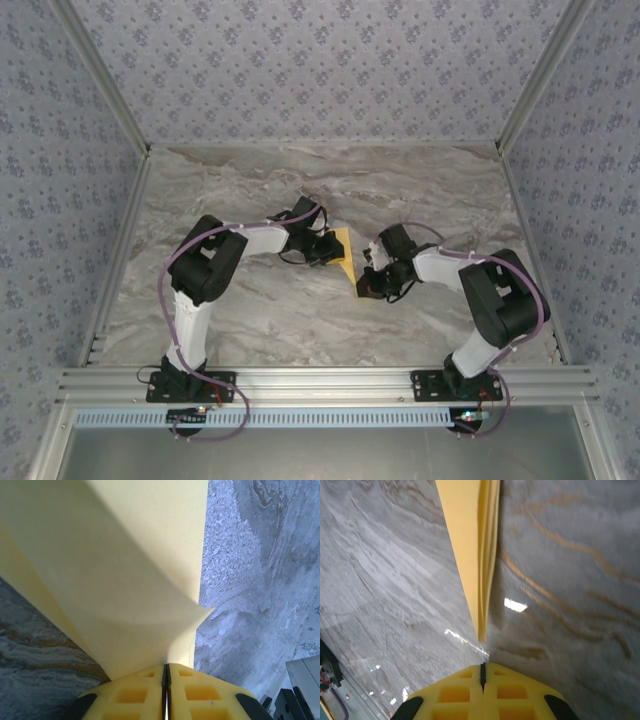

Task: Fold a paper plane with a square sheet of paper (pick it up from the middle)
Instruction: Fold the wing for the fifth time at the center of the table.

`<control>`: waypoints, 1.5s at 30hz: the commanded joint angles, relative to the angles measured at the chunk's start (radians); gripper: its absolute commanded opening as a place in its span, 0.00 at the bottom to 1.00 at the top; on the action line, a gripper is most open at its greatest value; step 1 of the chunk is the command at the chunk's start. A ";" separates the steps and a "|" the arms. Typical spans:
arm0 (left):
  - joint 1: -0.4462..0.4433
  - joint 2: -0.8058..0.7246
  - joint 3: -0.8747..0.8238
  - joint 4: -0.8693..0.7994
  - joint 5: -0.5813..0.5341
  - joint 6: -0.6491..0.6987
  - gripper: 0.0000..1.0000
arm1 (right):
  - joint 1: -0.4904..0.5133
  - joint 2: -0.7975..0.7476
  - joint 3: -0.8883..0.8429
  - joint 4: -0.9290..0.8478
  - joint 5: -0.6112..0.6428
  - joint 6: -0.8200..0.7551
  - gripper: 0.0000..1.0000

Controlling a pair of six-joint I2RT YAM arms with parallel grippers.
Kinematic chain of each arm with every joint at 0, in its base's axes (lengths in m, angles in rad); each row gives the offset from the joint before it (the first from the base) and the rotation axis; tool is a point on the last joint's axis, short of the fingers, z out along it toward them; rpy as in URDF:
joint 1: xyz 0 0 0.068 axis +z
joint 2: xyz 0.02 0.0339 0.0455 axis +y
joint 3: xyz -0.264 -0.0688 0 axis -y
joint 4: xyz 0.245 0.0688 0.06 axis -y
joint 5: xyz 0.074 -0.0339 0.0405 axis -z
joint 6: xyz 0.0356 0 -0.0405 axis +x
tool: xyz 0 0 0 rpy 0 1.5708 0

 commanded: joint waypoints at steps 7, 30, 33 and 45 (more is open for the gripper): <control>0.007 0.077 -0.020 -0.082 -0.110 0.042 0.14 | -0.003 -0.017 0.108 0.116 0.074 0.075 0.00; 0.027 -0.026 0.105 -0.121 -0.037 0.359 0.20 | -0.010 0.219 0.165 0.058 0.186 0.017 0.00; 0.040 -0.045 0.085 -0.107 -0.023 0.406 0.20 | -0.011 0.223 0.167 0.050 0.190 0.010 0.00; 0.062 -0.013 0.100 -0.092 -0.038 0.492 0.20 | -0.007 0.243 0.180 0.040 0.182 0.001 0.00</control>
